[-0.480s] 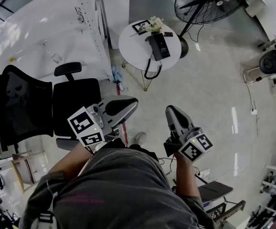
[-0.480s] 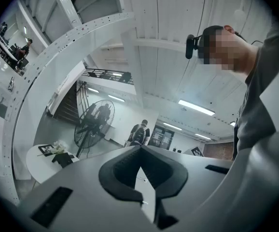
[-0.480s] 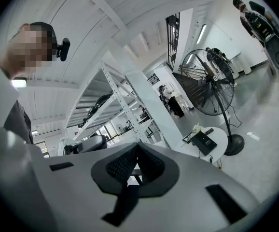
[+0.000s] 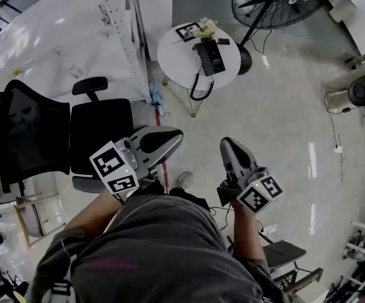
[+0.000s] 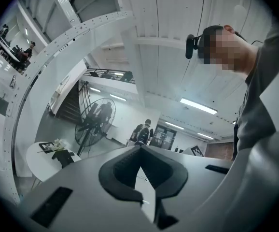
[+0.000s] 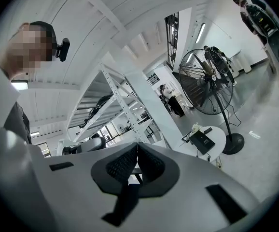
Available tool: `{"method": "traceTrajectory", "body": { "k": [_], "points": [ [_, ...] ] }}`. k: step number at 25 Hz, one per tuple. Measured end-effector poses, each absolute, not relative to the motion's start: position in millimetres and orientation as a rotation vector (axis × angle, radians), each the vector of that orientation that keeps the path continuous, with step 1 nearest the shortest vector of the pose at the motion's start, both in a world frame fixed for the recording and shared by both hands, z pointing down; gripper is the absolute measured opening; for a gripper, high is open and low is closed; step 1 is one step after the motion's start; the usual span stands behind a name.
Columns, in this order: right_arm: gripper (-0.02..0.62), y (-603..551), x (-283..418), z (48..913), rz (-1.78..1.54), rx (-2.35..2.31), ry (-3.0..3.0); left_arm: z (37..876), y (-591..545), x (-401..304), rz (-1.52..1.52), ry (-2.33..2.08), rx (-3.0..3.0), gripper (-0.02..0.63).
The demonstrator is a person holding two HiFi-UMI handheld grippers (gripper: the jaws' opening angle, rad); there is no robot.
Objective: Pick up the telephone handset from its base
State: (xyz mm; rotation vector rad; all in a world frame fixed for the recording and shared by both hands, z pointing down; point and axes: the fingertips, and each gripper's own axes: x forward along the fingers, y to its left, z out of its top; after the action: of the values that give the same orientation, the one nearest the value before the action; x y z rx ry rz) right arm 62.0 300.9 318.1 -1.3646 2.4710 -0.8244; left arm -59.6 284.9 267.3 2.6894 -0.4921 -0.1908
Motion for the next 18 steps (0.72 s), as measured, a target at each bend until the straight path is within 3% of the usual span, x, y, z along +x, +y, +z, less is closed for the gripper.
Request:
{"method": "traceTrajectory", "body": {
  "k": [18],
  "points": [
    [0.020, 314.2, 117.6, 324.8, -0.833, -1.270, 2.507, 274.1, 306.8, -11.1, -0.181, -0.589, 2.685, 0.014]
  ]
}}
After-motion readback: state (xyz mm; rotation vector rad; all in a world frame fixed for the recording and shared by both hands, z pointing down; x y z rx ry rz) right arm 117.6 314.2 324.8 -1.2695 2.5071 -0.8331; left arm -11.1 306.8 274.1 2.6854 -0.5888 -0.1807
